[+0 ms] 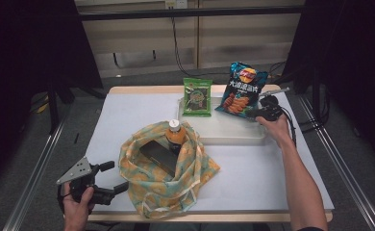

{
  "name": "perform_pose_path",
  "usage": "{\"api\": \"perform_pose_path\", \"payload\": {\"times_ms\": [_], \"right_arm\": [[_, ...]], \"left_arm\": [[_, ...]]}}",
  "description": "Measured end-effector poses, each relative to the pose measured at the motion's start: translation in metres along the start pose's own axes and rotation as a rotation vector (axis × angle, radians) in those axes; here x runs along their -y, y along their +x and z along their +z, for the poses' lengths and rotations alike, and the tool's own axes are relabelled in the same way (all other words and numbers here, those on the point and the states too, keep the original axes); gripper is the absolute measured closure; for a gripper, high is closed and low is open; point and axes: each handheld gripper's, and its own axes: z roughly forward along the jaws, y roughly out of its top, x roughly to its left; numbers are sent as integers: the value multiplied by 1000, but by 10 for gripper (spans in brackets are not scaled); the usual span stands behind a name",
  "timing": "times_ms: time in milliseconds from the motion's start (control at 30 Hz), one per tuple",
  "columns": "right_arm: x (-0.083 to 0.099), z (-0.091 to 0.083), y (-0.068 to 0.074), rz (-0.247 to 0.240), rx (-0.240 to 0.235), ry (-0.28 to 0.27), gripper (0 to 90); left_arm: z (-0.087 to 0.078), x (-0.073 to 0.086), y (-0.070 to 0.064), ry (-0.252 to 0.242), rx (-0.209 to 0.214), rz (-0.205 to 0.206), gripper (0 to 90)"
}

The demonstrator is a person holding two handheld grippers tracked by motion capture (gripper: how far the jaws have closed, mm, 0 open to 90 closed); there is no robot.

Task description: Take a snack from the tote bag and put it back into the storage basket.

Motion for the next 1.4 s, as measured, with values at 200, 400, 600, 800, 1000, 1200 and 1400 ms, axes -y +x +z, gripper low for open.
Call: {"api": "perform_pose_path", "payload": {"times_ms": [200,400,600,800,1000,1200,1400], "right_arm": [[1,0,4,-19,8,-5,900],[8,-11,-3,-8,37,12,900],[10,-10,-9,6,79,-14,900],[3,-2,-9,5,111,-10,900],[-3,5,-9,3,123,-20,900],[-4,10,-7,6,151,-41,900],[-2,10,-4,6,143,-51,900]], "left_arm": [[0,0,1,3,-3,2,27],[0,0,-1,7,-9,1,27],[1,0,0,6,-2,8,27],[0,1,1,1,-1,-2,27],[0,1,2,2,-3,-4,27],[0,1,2,4,-2,-4,27],[-1,1,2,-1,0,-3,27]]}}
